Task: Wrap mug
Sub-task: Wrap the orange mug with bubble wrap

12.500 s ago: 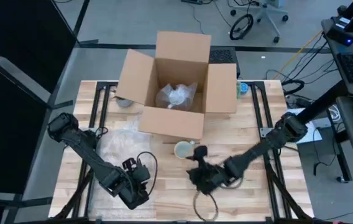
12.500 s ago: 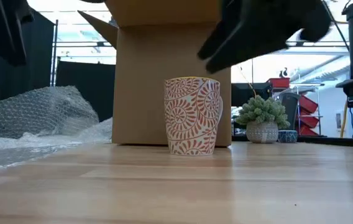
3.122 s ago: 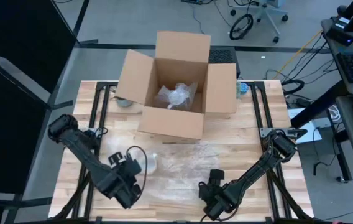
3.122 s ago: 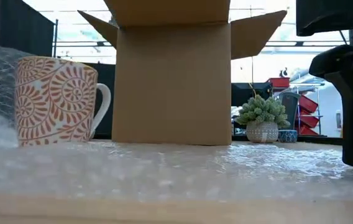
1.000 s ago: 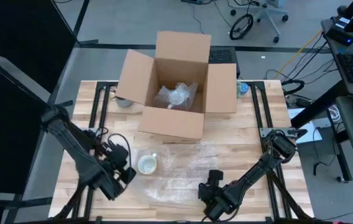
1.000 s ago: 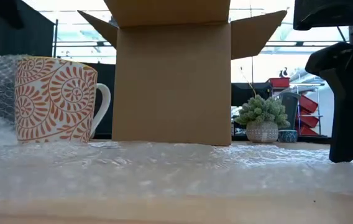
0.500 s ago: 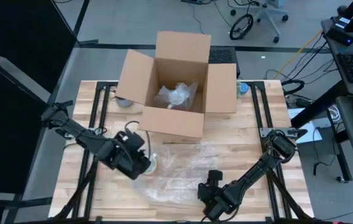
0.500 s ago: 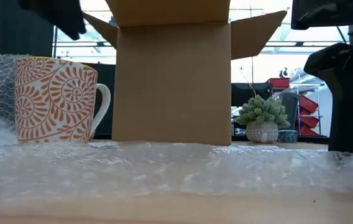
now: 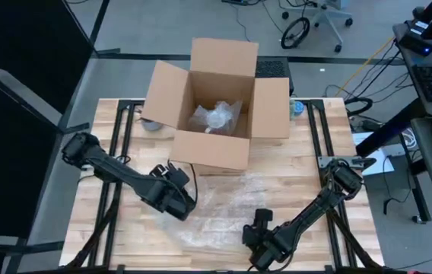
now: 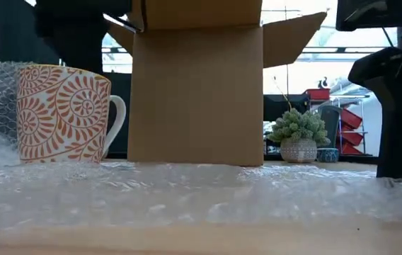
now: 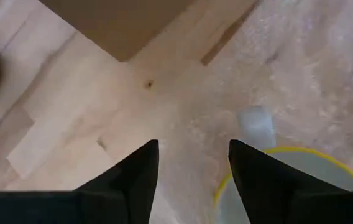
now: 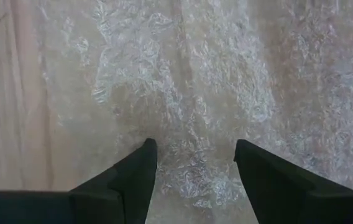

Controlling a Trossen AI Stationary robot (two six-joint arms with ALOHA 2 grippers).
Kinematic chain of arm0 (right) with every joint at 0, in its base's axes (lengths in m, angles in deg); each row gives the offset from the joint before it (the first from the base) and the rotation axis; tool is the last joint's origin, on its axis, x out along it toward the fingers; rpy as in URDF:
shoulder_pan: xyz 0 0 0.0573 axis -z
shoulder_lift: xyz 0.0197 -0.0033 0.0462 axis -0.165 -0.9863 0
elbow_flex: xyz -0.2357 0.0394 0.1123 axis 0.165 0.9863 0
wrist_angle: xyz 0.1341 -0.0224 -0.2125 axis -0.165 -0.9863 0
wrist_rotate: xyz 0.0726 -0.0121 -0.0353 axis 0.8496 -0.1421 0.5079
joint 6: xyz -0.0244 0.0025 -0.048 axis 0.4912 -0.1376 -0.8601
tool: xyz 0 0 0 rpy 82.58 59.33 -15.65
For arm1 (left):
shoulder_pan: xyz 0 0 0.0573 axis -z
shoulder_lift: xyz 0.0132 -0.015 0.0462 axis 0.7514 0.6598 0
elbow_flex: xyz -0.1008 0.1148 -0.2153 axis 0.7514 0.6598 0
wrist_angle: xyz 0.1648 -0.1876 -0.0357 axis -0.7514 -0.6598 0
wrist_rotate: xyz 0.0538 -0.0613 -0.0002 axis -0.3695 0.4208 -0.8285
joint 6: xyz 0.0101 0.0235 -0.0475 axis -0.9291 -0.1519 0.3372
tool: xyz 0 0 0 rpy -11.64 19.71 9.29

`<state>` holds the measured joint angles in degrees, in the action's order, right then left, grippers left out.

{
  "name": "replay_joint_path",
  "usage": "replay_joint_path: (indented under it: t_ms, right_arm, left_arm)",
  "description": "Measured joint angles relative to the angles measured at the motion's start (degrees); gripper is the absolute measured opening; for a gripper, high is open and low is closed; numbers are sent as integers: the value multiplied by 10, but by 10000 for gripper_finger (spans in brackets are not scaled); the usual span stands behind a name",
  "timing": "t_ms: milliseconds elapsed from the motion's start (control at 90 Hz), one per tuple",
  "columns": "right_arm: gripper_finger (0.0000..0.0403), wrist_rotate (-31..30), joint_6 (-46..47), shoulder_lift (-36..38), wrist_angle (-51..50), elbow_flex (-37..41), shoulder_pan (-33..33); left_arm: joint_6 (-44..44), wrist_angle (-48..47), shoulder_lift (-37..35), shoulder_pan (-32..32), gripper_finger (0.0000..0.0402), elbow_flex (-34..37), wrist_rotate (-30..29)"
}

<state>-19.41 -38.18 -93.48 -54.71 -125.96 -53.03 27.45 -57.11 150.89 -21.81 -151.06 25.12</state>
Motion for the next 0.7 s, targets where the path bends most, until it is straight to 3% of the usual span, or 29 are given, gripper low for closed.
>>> replay_joint_path:
  t_ms: [378, 489, 700]
  right_arm:
    - [203, 0, -3, 0, 0, 0, 0]
    - [203, 0, -4, 0, 0, 0, 0]
    - [203, 0, -4, 0, -1, 0, 0]
  left_arm:
    - [22, -53, 5, -6, 166, 0, 25]
    - [22, -52, 5, -7, 125, 0, 25]
    - [7, -52, 5, -6, 12, 0, 34]
